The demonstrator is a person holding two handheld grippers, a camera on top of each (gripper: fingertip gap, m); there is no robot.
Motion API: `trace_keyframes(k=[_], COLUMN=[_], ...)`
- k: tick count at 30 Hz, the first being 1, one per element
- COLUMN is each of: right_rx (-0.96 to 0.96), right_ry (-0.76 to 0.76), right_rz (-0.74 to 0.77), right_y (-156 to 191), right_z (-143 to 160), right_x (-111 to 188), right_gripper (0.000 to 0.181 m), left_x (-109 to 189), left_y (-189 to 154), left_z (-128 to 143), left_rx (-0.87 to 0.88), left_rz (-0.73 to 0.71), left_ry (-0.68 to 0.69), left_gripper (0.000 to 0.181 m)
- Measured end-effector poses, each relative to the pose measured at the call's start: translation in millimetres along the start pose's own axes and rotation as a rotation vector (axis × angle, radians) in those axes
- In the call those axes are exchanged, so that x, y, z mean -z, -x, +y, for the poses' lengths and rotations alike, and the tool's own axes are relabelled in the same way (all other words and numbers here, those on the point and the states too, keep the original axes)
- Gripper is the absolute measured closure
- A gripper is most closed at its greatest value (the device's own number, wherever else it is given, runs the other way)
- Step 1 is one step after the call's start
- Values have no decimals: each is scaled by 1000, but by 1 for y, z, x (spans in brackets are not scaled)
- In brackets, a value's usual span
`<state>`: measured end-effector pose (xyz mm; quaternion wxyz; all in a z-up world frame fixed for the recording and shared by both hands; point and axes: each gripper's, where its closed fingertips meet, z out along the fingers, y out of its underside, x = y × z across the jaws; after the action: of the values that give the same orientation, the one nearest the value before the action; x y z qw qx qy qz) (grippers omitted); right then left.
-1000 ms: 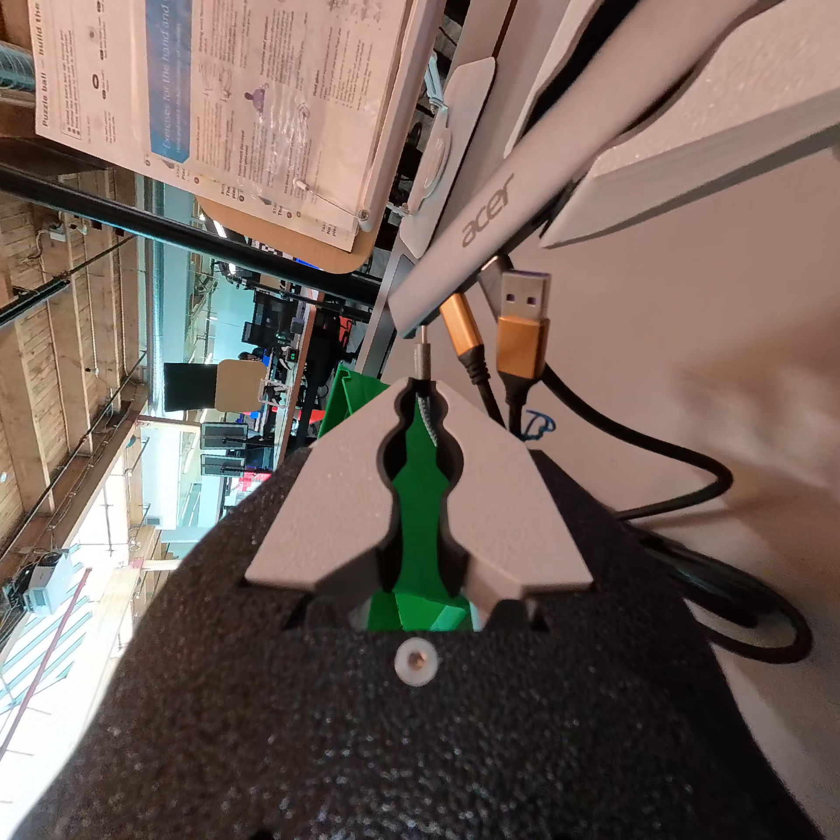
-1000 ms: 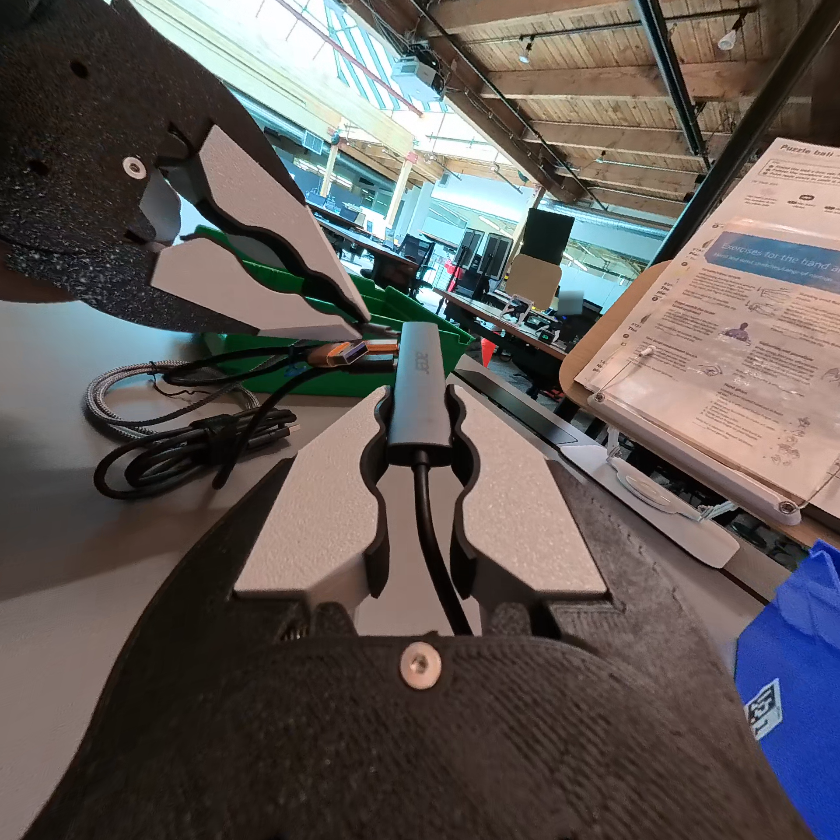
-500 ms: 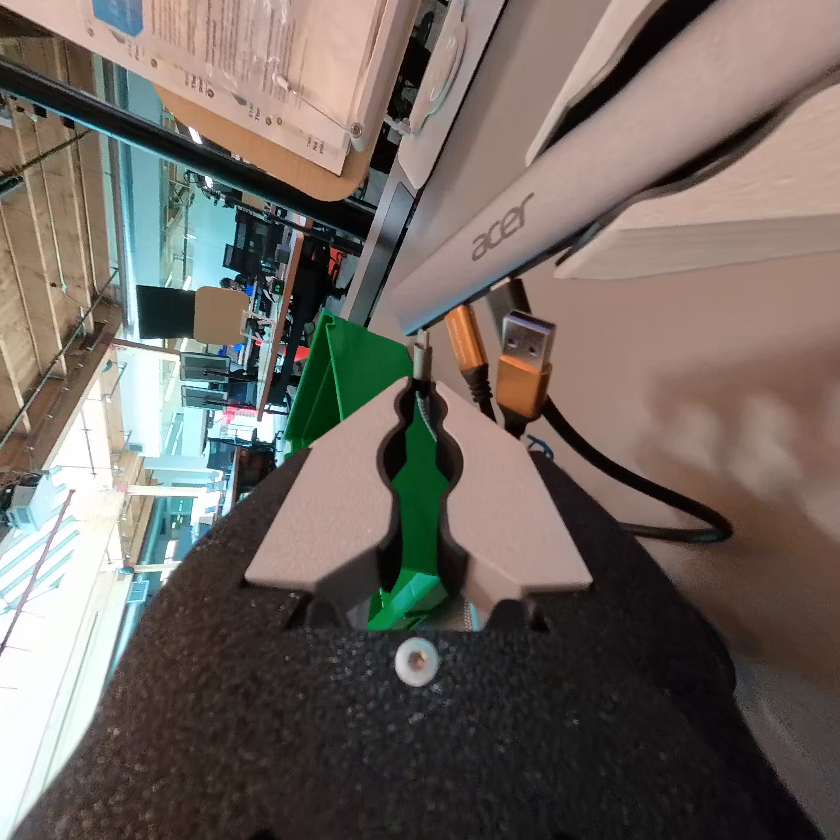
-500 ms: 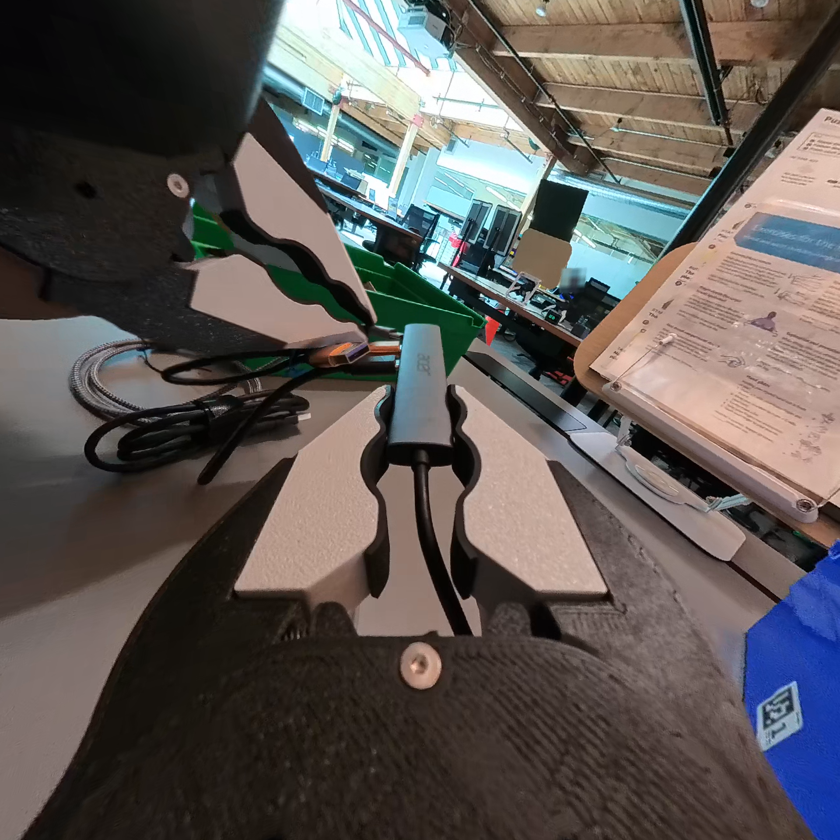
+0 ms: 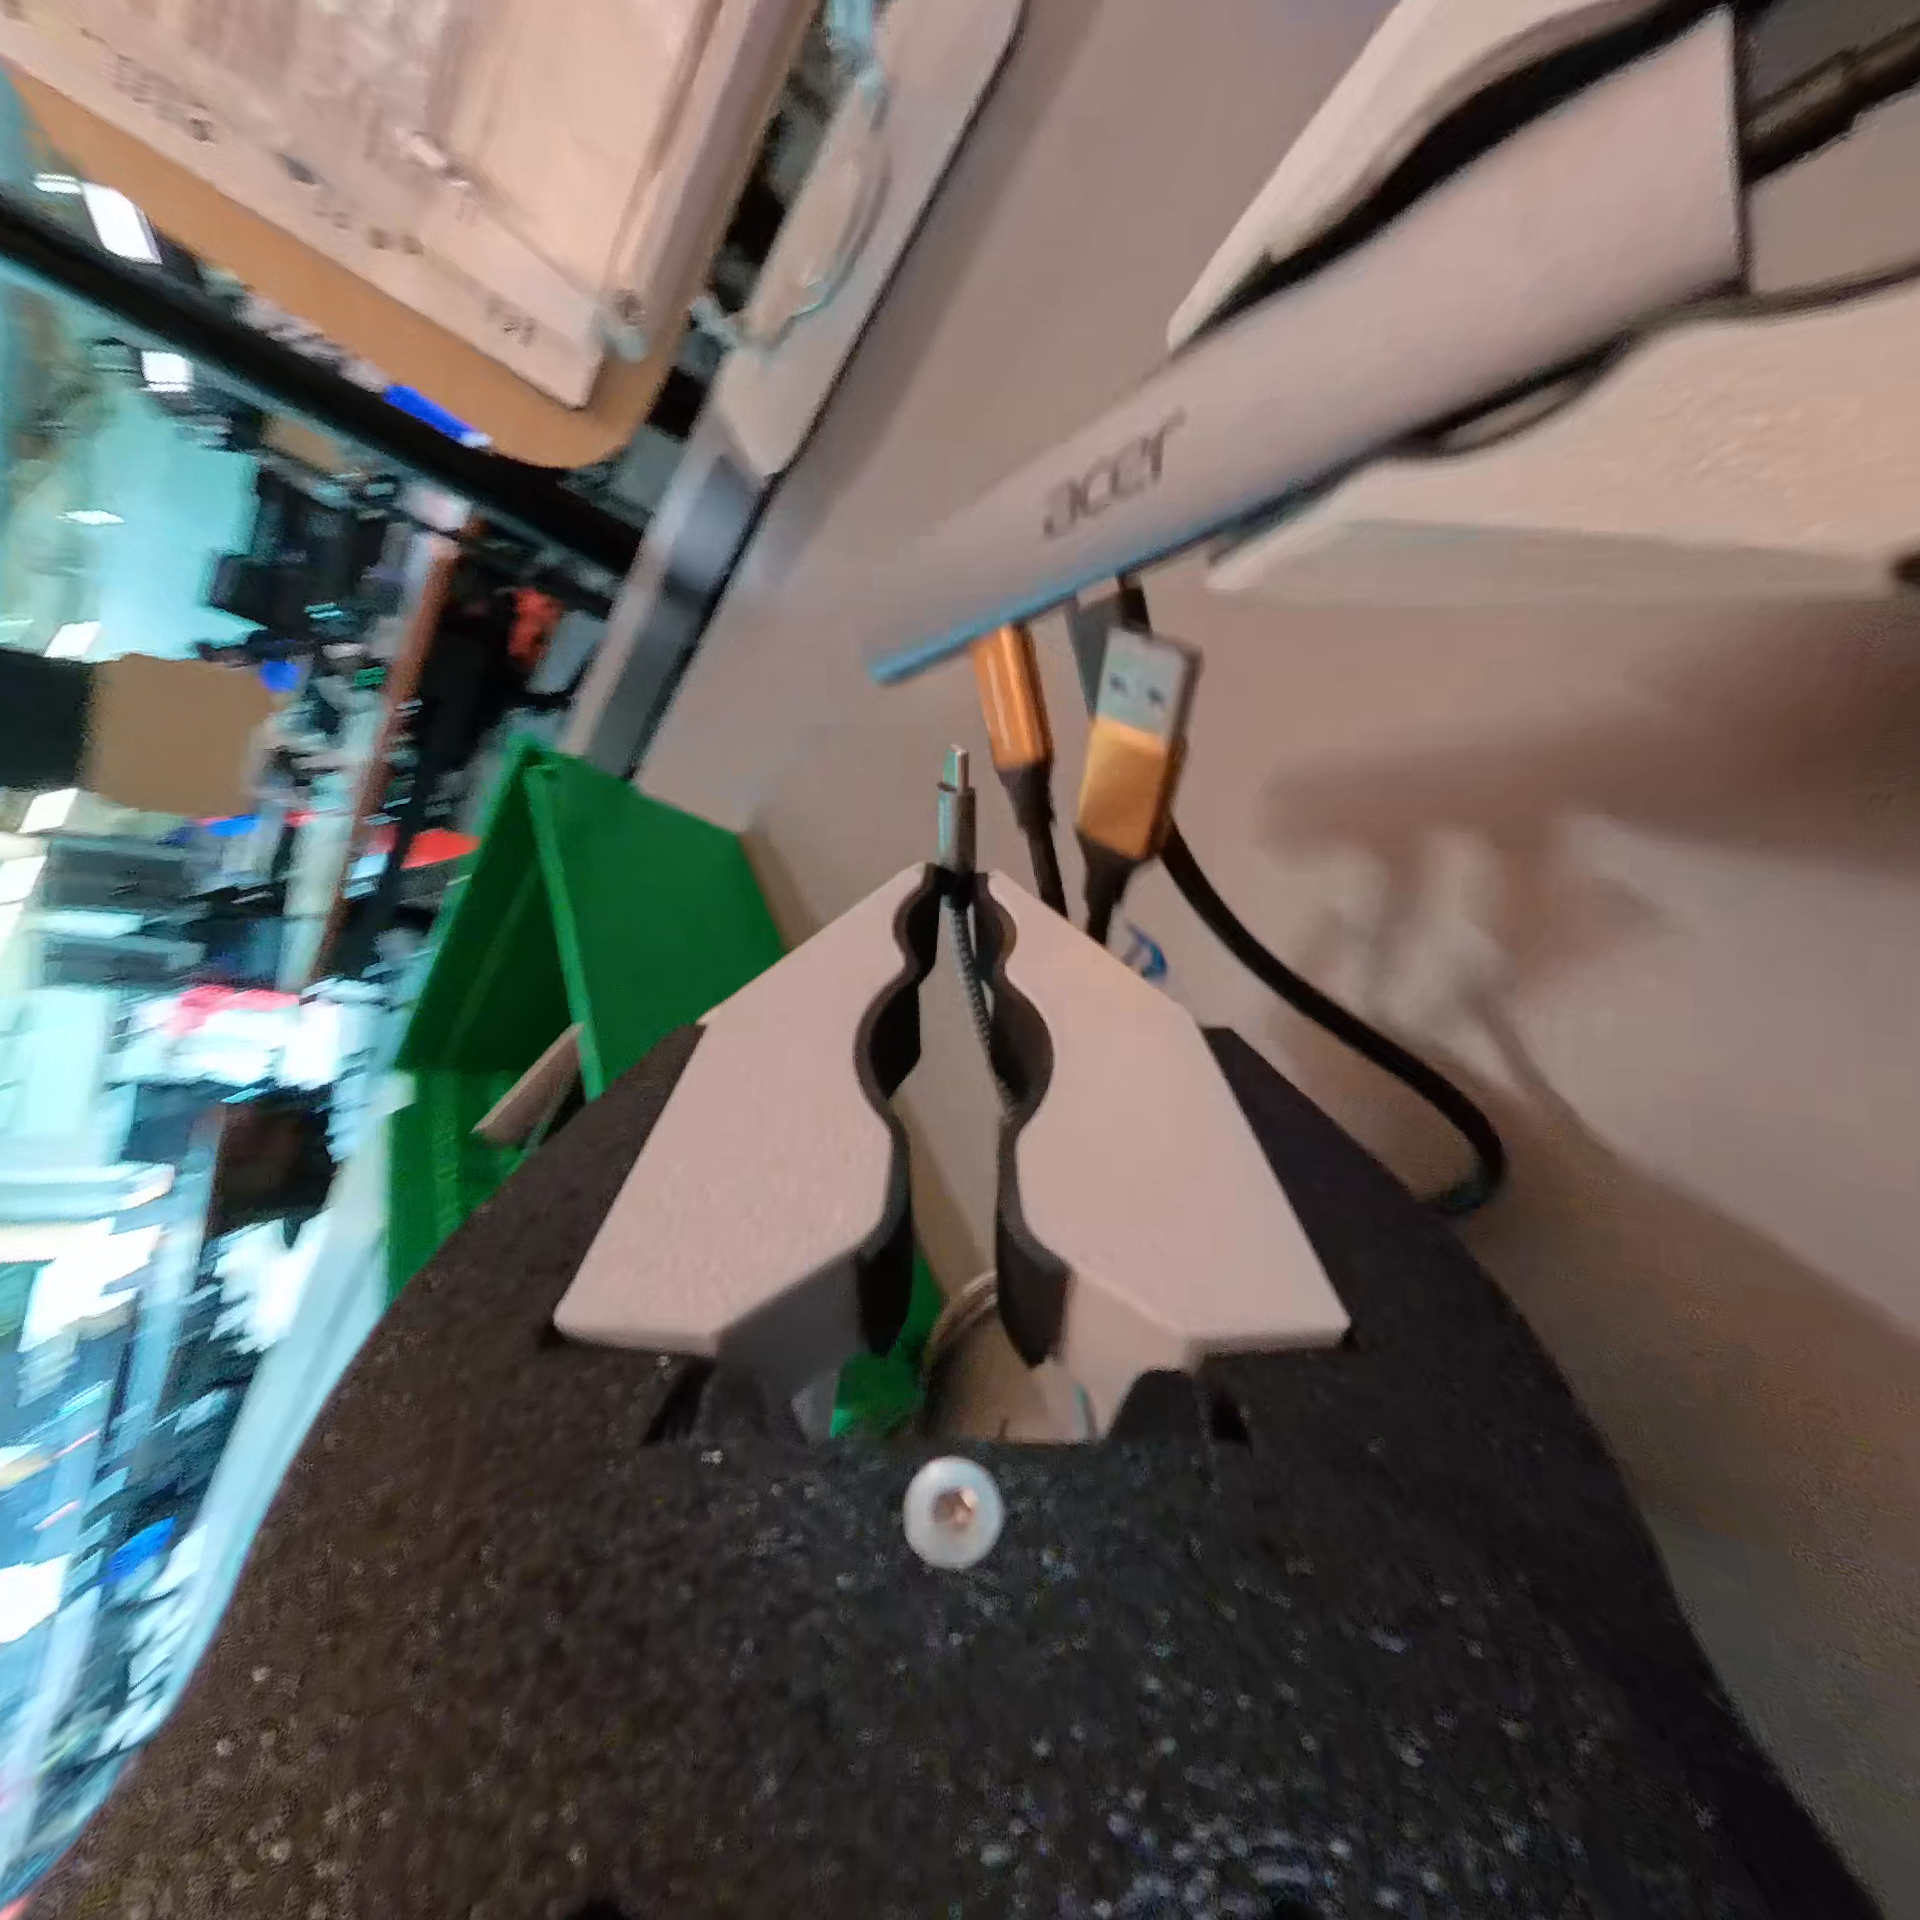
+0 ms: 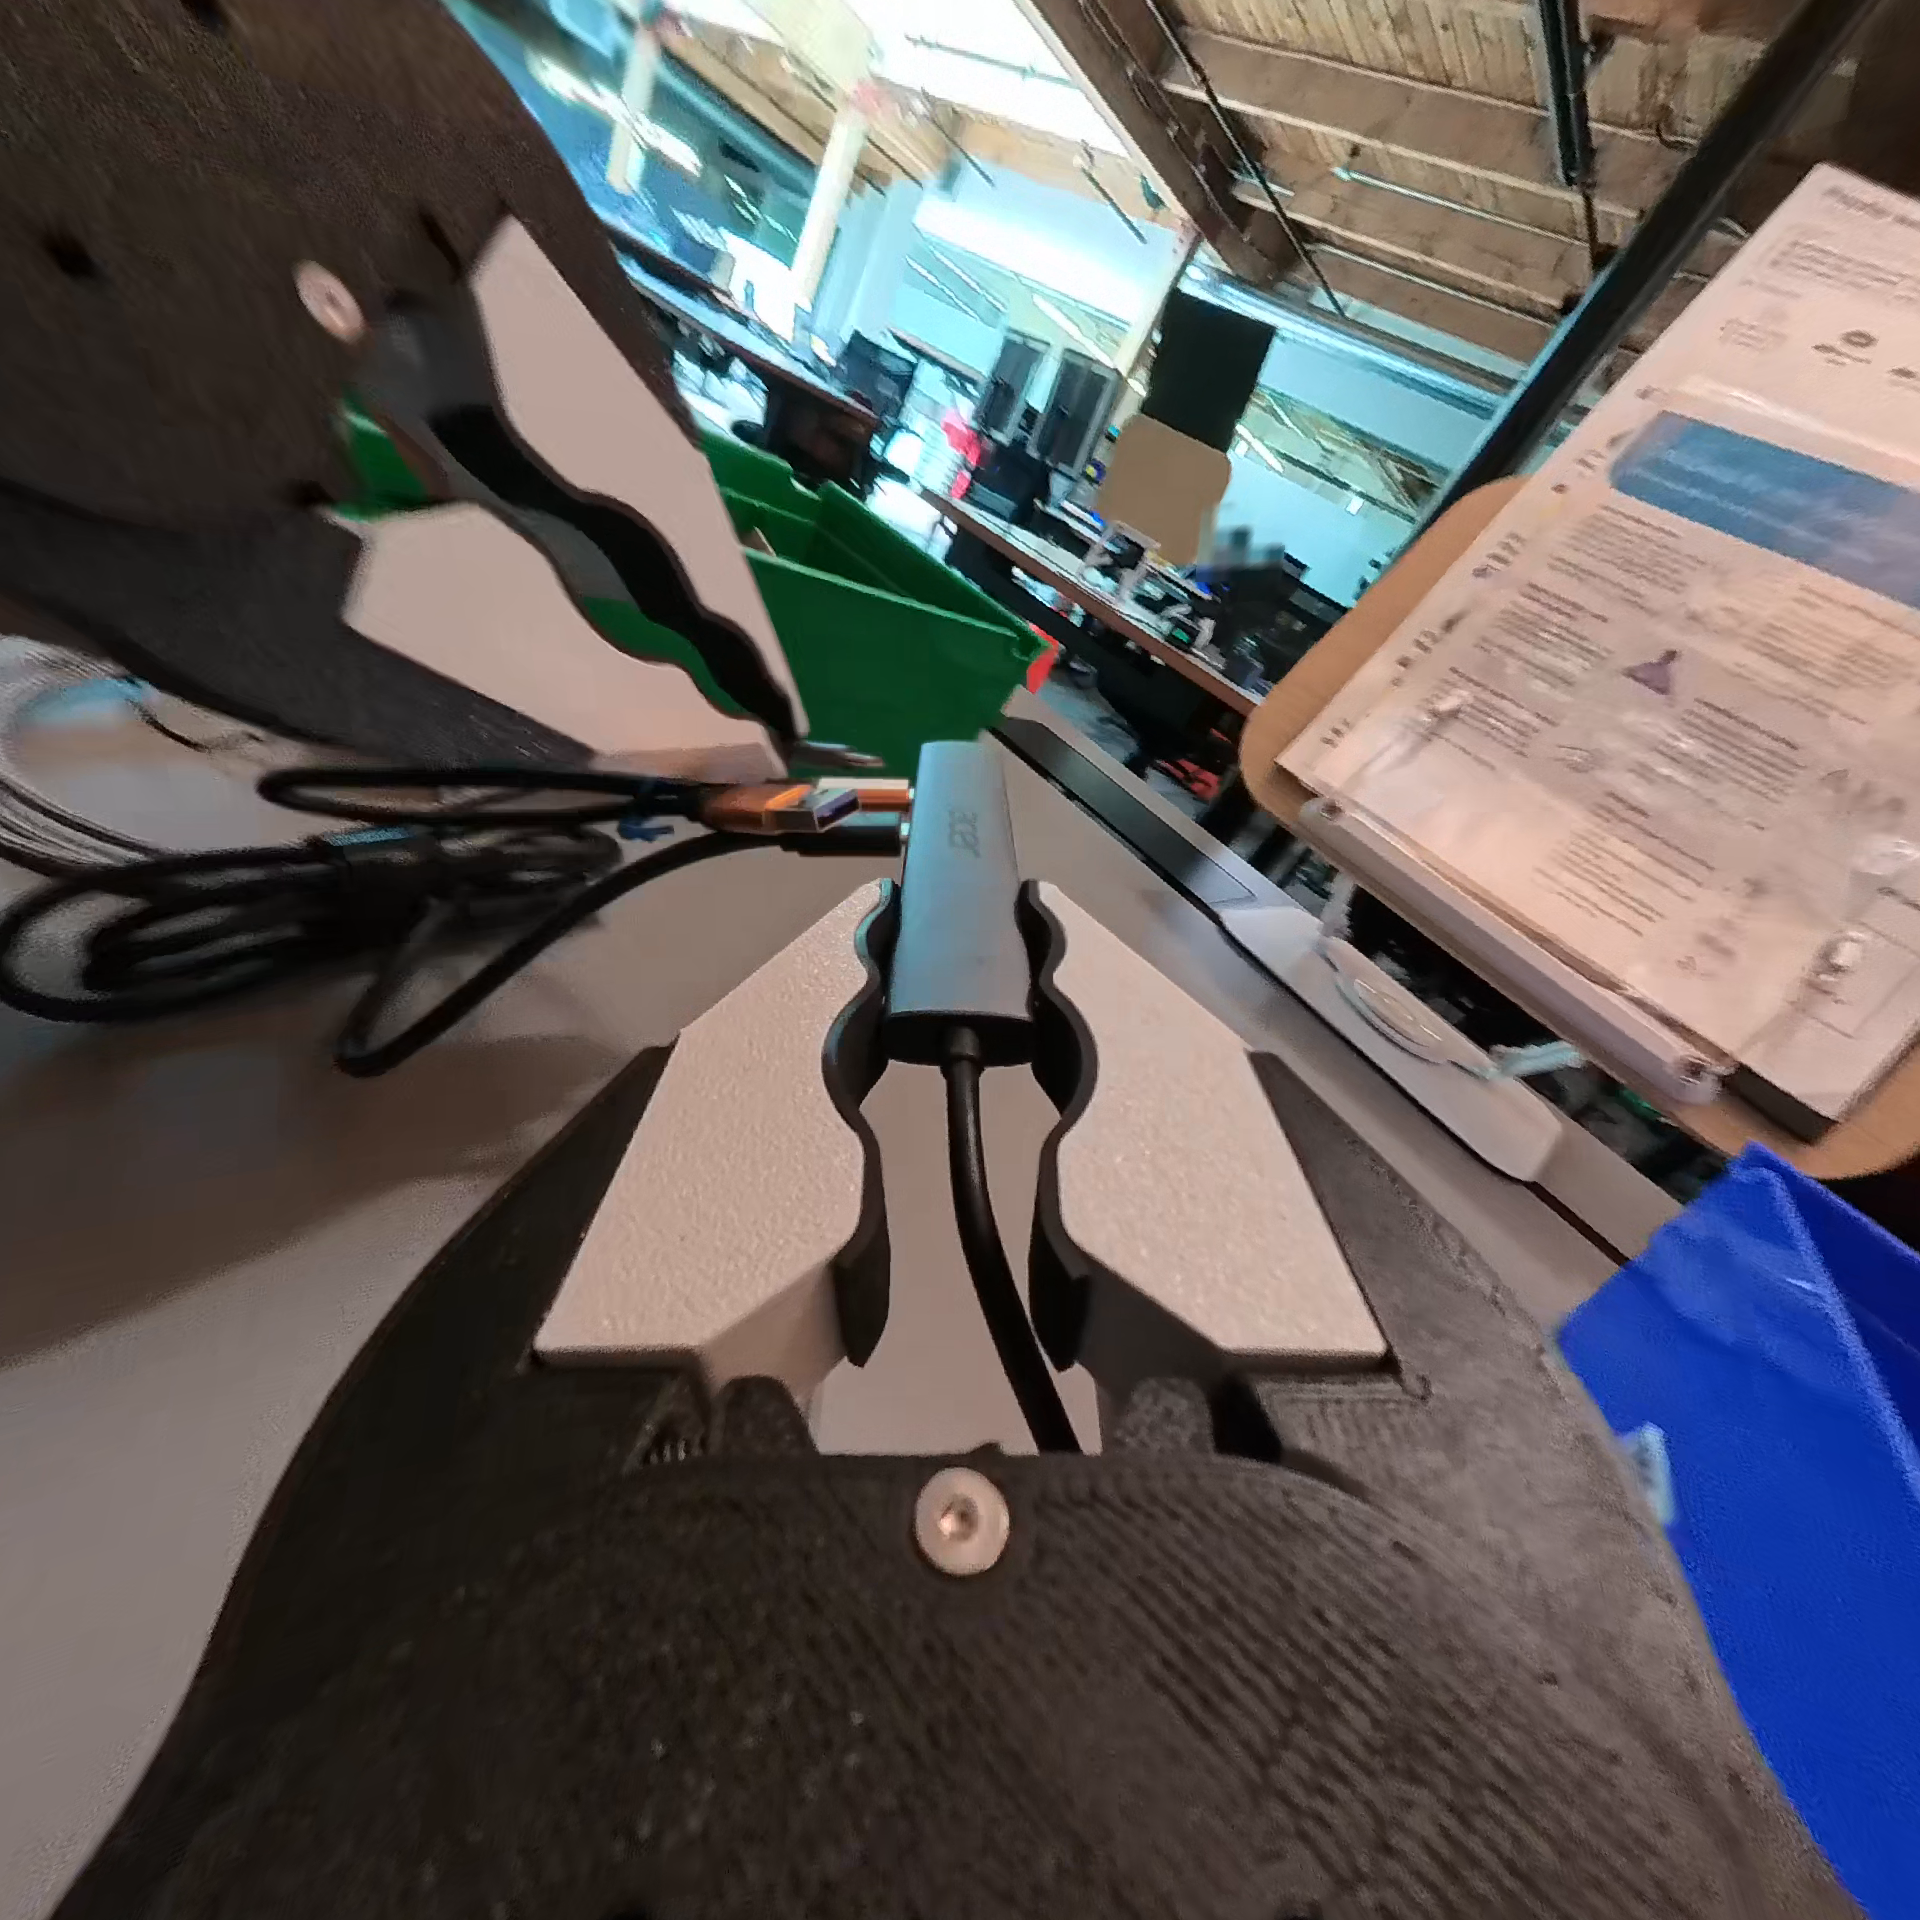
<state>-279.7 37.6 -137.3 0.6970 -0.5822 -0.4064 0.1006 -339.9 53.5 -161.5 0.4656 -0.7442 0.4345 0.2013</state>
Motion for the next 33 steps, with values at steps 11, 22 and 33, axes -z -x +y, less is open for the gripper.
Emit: trace_keyframes(k=[11,22,33], right_rx=[50,68,70], right_ry=[49,18,16], right_rz=[-28,-59,-60], right_y=[-29,-27,-26], right_z=[26,23,23], right_x=[27,32,32], right_gripper=[159,160,159], left_x=[2,2,11], left_y=[-41,-43,-47], left_z=[14,11,1], left_rx=[368,649,844], left_rz=[715,870,1091], left_ry=[-154,-123,-203], left_gripper=[153,144,165])
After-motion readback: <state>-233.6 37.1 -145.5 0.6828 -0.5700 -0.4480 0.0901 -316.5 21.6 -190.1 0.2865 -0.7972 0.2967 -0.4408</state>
